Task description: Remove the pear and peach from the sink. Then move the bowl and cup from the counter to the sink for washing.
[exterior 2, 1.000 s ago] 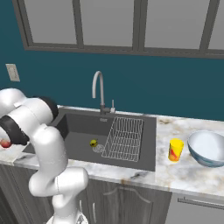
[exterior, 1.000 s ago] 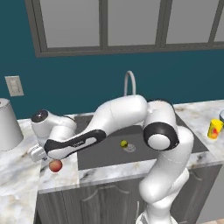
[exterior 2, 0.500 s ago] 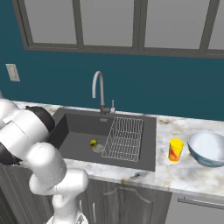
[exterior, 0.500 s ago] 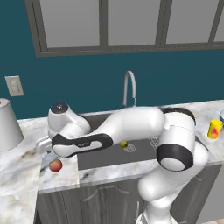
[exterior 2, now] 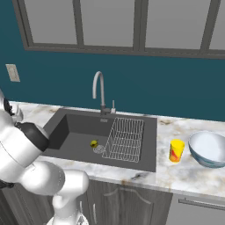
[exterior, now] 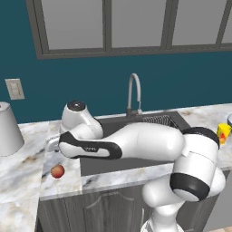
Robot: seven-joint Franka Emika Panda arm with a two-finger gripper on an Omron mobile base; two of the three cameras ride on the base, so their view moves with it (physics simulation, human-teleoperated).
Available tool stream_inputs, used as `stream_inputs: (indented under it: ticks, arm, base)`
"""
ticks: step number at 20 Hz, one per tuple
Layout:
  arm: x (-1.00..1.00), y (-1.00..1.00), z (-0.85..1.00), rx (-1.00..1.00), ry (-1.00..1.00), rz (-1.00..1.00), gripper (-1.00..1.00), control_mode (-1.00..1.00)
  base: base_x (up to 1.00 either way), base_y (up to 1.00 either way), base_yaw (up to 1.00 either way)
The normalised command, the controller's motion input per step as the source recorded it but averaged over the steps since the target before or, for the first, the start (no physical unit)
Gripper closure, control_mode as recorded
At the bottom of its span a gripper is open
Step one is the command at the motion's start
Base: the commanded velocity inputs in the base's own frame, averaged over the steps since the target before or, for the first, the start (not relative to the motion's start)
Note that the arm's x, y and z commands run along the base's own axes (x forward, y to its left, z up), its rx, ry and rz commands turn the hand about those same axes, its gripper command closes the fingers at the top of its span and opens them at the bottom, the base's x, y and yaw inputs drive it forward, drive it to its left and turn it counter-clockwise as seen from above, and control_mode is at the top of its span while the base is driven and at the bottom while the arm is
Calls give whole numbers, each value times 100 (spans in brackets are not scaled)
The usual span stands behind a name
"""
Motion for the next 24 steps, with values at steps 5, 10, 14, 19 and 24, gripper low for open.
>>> stream_inputs:
  ticks: [5, 10, 14, 19, 24]
  arm:
    - [-1, -24, 29, 1, 0, 0, -100, -100]
    - [-1, -27, 21, 0, 1, 0, -100, -100]
    - [0, -29, 14, 0, 3, 0, -100, -100]
    - [0, -31, 14, 0, 4, 0, -100, -100]
    - [-3, -33, 13, 0, 2, -3, -100, -100]
  base:
    - [0, 0, 0]
    - [0, 0, 0]
    - [0, 0, 0]
    - [0, 0, 0]
    - [0, 0, 0]
